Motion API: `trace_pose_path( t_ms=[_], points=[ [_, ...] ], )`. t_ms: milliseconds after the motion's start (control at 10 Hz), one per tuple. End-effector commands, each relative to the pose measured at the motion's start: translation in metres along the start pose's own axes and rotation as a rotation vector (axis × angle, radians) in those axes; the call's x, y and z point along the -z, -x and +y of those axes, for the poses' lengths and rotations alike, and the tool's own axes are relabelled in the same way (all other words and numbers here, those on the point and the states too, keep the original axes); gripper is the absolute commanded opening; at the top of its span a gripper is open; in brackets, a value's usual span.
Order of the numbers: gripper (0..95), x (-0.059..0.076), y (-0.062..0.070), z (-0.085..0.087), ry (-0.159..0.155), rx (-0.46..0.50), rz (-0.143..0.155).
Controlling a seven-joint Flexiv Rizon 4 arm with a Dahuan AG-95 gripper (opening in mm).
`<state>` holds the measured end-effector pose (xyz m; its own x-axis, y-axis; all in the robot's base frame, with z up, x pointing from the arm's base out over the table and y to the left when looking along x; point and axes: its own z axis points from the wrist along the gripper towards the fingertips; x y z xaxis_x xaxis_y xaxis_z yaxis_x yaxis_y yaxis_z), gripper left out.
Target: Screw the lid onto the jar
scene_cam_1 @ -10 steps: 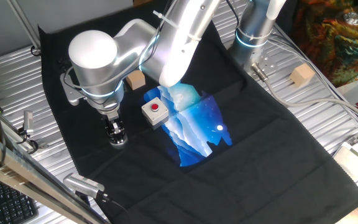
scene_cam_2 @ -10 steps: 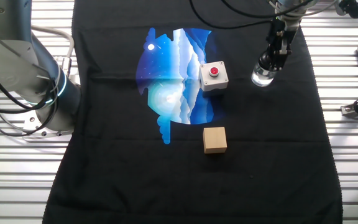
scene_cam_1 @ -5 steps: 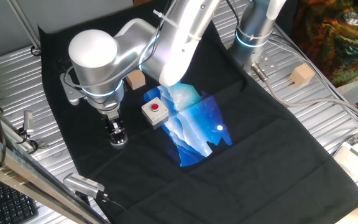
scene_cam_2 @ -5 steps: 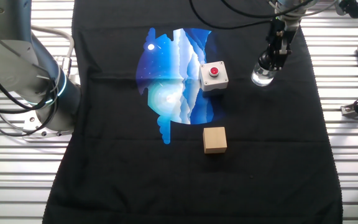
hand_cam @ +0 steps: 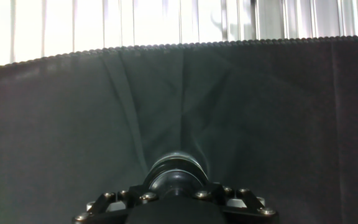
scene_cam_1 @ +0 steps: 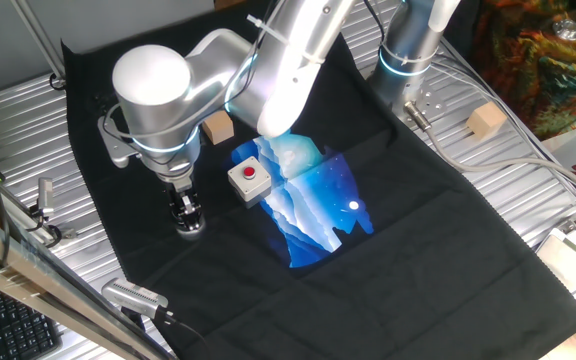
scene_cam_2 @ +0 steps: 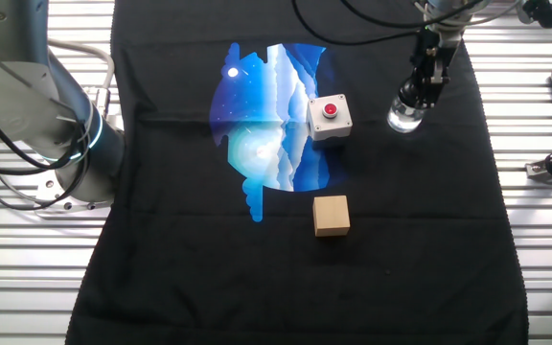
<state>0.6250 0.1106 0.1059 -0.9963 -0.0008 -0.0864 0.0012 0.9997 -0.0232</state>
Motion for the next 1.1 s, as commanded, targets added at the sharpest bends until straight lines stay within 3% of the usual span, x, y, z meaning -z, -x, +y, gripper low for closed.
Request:
trace_pose_path(
  t_ms=[100,1100],
  points=[
    [0.0,0.0016,-0.0006,0.0023,0.009,0.005,-0.007],
    [0.0,-0.0027,0.0032,0.0067,0.023,0.02,-0.024]
  ],
)
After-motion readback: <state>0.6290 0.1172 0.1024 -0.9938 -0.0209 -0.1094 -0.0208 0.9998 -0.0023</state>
